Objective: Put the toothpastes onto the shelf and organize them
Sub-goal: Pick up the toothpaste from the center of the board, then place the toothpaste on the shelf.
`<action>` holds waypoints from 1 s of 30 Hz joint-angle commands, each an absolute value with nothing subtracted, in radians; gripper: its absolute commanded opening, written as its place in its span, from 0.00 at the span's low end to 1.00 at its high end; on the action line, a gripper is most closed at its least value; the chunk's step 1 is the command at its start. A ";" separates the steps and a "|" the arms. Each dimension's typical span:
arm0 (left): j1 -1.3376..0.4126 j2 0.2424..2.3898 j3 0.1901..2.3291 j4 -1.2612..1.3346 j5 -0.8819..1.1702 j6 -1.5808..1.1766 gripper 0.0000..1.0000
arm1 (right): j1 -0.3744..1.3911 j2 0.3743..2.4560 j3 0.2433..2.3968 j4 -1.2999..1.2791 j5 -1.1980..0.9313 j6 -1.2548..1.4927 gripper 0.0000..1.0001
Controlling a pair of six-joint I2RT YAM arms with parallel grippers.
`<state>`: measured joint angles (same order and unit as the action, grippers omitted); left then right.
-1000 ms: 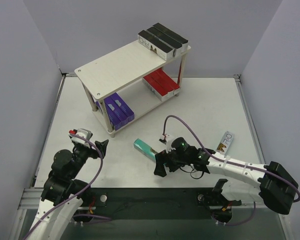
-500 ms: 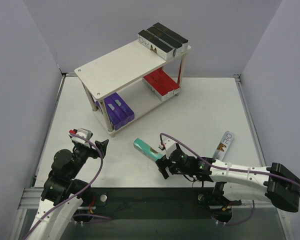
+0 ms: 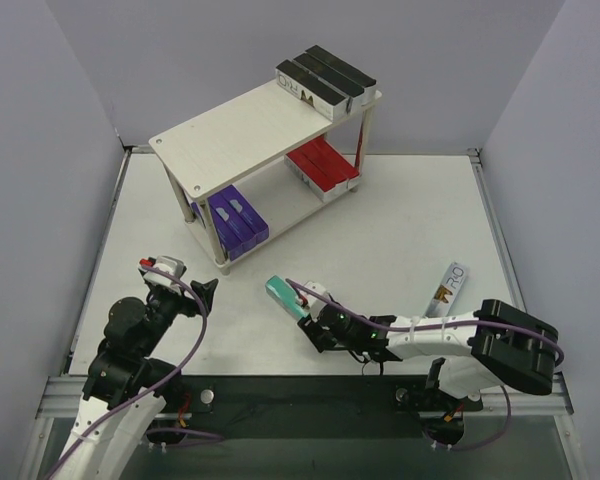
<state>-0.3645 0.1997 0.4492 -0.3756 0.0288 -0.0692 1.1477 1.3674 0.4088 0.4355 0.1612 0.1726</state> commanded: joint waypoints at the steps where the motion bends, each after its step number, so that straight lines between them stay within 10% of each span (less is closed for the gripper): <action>1: -0.359 0.204 0.460 -0.331 0.031 -0.061 0.88 | 1.173 1.353 0.431 0.442 0.160 0.156 0.43; 16: -0.359 0.190 0.459 -0.327 0.037 -0.061 0.88 | 1.180 1.003 0.843 -0.142 0.279 0.103 0.33; 30: -0.359 0.178 0.457 -0.328 0.028 -0.061 0.88 | 1.094 1.307 1.647 -0.503 0.237 0.008 0.36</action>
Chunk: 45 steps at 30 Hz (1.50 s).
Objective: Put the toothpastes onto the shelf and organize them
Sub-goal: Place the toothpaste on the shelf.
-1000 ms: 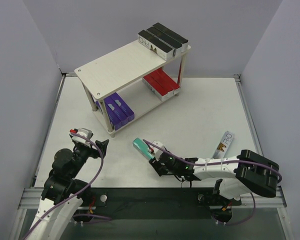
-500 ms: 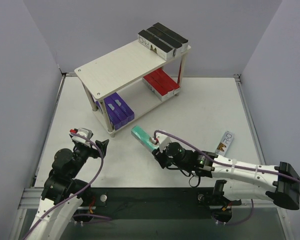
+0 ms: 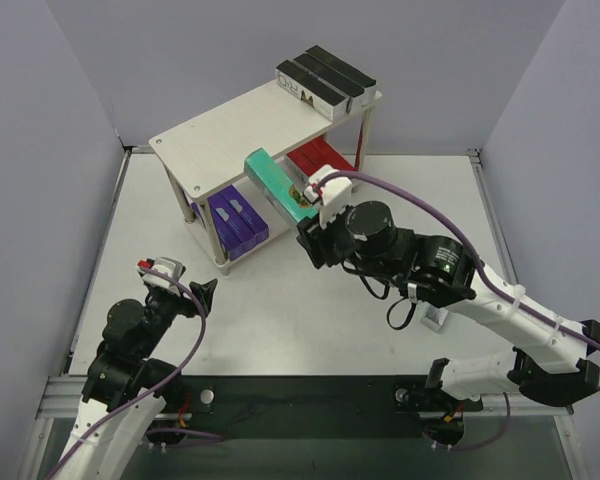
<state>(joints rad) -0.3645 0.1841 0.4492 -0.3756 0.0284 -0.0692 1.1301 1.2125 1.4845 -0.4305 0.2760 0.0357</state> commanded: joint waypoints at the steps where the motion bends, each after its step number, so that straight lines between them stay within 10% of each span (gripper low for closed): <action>1: -0.359 0.178 0.456 -0.328 0.029 -0.063 0.88 | 1.071 1.330 1.679 -0.503 0.220 0.009 0.37; 18: -0.359 0.176 0.454 -0.328 0.038 -0.064 0.88 | 0.951 1.902 2.364 -0.485 0.072 -0.078 0.38; 34: -0.360 0.178 0.456 -0.327 0.049 -0.063 0.88 | 0.936 1.941 2.272 -0.226 -0.026 -0.017 0.64; 45: -0.360 0.186 0.456 -0.324 0.057 -0.063 0.88 | 0.851 1.775 1.927 0.096 -0.235 0.170 0.66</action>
<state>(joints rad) -0.3645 0.1833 0.4492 -0.3748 0.0368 -0.0692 0.8936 1.8633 1.9797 -0.0837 -0.1310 0.0620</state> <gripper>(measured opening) 0.880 0.655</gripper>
